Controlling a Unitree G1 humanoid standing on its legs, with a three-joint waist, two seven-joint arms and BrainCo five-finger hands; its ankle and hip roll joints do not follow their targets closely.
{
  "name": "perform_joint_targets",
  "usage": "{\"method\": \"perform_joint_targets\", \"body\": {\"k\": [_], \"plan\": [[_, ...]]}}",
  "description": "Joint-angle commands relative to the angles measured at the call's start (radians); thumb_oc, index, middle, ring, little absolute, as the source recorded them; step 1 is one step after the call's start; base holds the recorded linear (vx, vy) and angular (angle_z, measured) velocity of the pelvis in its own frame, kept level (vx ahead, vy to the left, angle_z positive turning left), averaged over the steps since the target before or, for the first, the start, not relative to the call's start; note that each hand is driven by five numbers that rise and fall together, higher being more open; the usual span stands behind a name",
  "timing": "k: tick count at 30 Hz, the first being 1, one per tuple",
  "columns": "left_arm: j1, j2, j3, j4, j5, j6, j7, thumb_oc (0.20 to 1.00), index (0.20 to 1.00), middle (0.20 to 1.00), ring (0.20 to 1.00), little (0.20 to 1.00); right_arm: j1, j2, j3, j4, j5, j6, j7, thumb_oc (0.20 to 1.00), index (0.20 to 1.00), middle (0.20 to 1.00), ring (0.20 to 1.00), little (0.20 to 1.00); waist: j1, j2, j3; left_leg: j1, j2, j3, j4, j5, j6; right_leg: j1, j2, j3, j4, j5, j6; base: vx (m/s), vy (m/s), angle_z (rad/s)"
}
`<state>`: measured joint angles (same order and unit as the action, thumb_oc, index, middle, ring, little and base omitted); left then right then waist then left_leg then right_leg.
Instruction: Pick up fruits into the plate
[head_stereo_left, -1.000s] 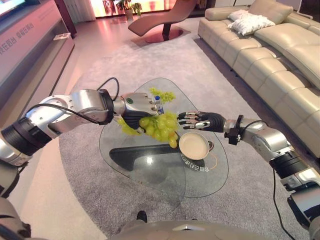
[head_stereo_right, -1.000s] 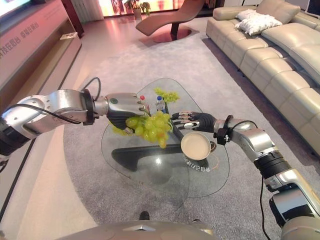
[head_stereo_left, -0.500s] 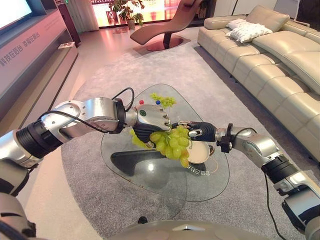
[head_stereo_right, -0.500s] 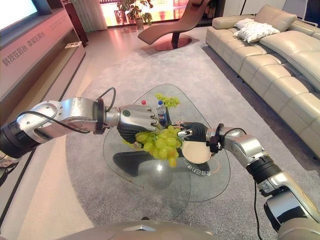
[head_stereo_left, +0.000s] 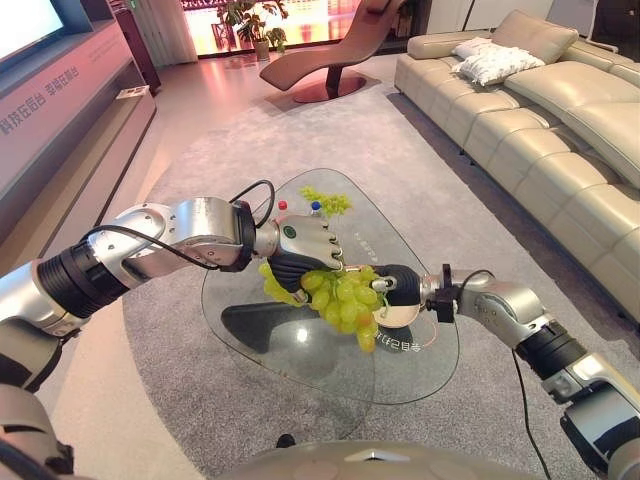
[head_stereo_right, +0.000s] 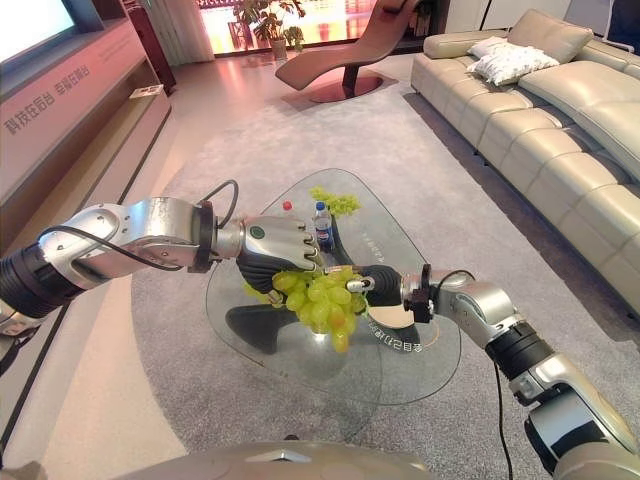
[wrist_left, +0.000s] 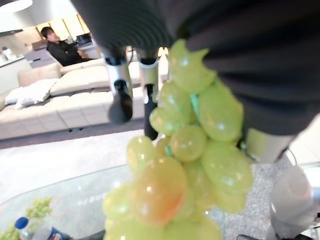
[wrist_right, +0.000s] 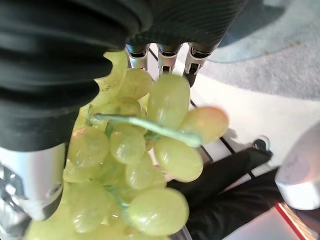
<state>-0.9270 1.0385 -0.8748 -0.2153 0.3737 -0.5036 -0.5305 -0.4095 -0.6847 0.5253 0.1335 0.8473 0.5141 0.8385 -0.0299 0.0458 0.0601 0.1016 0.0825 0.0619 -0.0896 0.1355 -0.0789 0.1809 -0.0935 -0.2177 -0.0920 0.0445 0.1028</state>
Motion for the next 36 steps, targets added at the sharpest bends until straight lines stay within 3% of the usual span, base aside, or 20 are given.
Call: {"method": "perform_joint_targets", "body": {"k": [1, 11, 19, 36], "plan": [[-0.071, 0.037, 0.01, 0.078, -0.014, 0.043, 0.019, 0.2, 0.2, 0.2, 0.2, 0.2, -0.003, 0.002, 0.008, -0.086, 0.059, -0.006, 0.071, 1.0, 1.0, 1.0, 1.0, 1.0, 0.014, -0.052, -0.004, 0.085, -0.065, 0.02, 0.007, -0.158, 0.027, 0.016, -0.003, -0.009, 0.022, -0.025, 0.015, -0.01, -0.009, -0.09], [-0.066, 0.037, -0.002, 0.13, 0.014, 0.047, 0.002, 0.2, 0.2, 0.2, 0.2, 0.2, 0.001, -0.013, 0.061, -0.118, 0.053, 0.036, 0.17, 1.0, 1.0, 1.0, 1.0, 1.0, 0.013, -0.055, 0.0, 0.087, -0.064, 0.015, 0.005, -0.154, 0.027, 0.019, 0.003, -0.004, 0.022, -0.027, 0.011, 0.0, -0.002, -0.02], [-0.059, 0.022, -0.02, 0.139, 0.023, 0.022, -0.014, 0.2, 0.2, 0.2, 0.2, 0.2, -0.002, 0.019, 0.095, -0.137, 0.065, 0.058, 0.157, 1.0, 1.0, 1.0, 1.0, 1.0, 0.016, -0.053, 0.003, 0.086, -0.064, 0.012, 0.005, -0.154, 0.025, 0.019, 0.005, -0.003, 0.019, -0.027, 0.01, -0.01, 0.003, 0.0], [-0.104, -0.062, -0.075, 0.127, 0.003, 0.065, -0.07, 0.2, 0.2, 0.2, 0.2, 0.2, -0.05, 0.086, 0.162, -0.145, 0.104, 0.086, 0.094, 1.0, 1.0, 1.0, 1.0, 1.0, 0.012, -0.054, 0.01, 0.079, -0.065, 0.0, 0.002, -0.153, 0.025, 0.011, 0.009, 0.008, 0.016, -0.026, 0.009, -0.03, 0.0, 0.0]]}}
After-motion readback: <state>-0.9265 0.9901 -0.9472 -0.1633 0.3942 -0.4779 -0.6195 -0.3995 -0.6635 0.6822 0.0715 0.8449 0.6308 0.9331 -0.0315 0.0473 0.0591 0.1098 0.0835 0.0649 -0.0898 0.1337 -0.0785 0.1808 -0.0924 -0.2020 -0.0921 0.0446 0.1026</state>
